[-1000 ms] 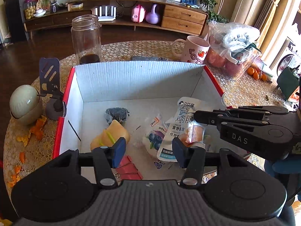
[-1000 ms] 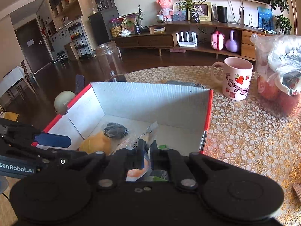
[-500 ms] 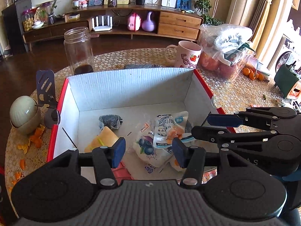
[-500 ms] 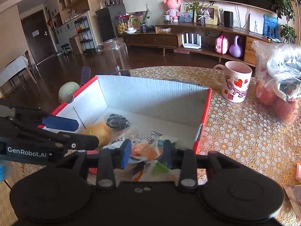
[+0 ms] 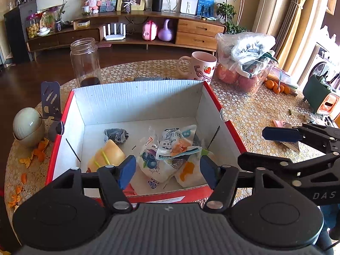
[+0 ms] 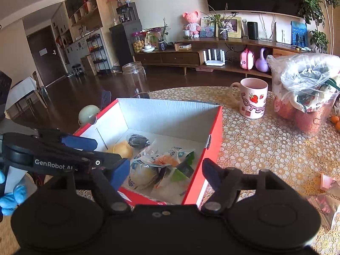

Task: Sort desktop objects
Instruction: 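Withdraw both tools from the box toward the remaining table items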

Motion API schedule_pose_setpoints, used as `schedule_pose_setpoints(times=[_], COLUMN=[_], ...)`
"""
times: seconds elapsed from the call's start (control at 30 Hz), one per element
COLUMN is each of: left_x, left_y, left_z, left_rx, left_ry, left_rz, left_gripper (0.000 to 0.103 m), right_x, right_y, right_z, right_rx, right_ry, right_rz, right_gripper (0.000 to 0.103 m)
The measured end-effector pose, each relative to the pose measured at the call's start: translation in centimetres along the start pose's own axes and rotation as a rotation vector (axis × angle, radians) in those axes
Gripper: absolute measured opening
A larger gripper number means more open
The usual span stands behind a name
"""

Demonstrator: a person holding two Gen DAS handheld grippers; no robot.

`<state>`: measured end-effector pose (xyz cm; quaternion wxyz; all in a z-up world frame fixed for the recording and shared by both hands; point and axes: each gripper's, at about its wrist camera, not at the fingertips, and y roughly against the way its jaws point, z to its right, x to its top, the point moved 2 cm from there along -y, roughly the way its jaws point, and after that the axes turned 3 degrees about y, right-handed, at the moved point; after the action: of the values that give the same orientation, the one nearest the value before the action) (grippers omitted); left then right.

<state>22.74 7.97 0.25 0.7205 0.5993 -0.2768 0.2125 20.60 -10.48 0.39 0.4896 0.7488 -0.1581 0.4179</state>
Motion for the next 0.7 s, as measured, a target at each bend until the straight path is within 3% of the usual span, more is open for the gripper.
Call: schedule_pose_setpoints(times=[0.13,0.23,0.37,0.47,0.63,0.7], left_x=[-0.5,-0.8,-1.4,-1.9,-2.8,-3.2], left_y=[0.6,1.1,1.7,2.2,2.5,2.6], left_z=[0.7,1.4,2.5,3.5,5.7,6.7], left_rx=[0.002,0.003,-0.001,-0.004,-0.017,-0.026], left_ry=[0.001,-0.005,-0.016,-0.030,-0.070,-0.086], left_rz=[0.005,0.013,0.019,0.028,0.032,0.037], left_gripper=[0.069,0.076,0.077,0.086,0.088,0.097], right_x=[-0.7,-1.2,-2.1,-2.9,-4.4,-5.0], right_y=[1.8,3.1,4.7,5.9,7.9,8.8], right_z=[0.3,0.6,1.1,1.6,2.9,3.7], right_rx=[0.002,-0.006,-0.018,-0.034,-0.071,-0.090], right_ry=[-0.010,-0.013,-0.021,-0.028,-0.042,-0.048], right_rz=[0.020,0.033,0.042,0.050,0.052,0.049], right_gripper=[0.084,0.089,0.091,0.092,0.097,0.098])
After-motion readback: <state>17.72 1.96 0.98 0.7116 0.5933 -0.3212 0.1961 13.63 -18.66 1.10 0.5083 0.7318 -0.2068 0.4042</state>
